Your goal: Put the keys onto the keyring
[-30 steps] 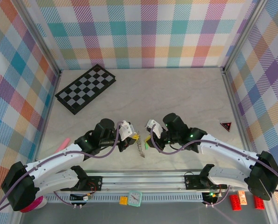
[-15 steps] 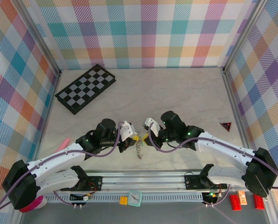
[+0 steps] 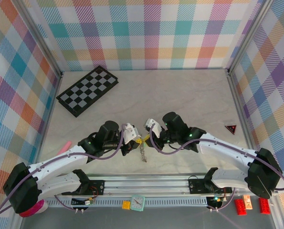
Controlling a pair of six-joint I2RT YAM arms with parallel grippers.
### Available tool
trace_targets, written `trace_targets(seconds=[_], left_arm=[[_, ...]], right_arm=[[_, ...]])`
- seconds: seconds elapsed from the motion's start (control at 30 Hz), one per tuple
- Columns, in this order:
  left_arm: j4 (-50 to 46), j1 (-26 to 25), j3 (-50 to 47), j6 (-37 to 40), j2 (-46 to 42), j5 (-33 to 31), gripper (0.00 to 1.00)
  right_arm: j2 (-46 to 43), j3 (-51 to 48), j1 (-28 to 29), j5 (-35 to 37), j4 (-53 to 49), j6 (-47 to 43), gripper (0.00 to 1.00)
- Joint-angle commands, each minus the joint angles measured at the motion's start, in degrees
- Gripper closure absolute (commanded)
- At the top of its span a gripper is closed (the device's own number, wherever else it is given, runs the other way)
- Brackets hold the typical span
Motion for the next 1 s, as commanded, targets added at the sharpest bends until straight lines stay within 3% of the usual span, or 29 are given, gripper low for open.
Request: trace_targets(seconds=[0.0,0.23,0.37,0.97], left_arm=[[0.63,-0.42,2.33,-0.26,-0.09,2.07,1.0],[1.98,-0.71,1.18,-0.13,-1.2,-0.89,1.0],[4.44,-1.14,-0.38,-0.14,-2.16,-4.07,1.0],[11.57,-4.14,-5.9,3.38,-3.44,-12.72,1.0]], right_arm=[[0.6,2.0,0.36,1.95,1.67,0.37,1.0],[2.19,4.03,0.36,12.12,-1.0,11.0,1.0],[3.02,3.82,0.71,13.0,-1.48,18.93,1.0],[5.81,2.03,0.66,4.66,3.83,29.95,1.0]])
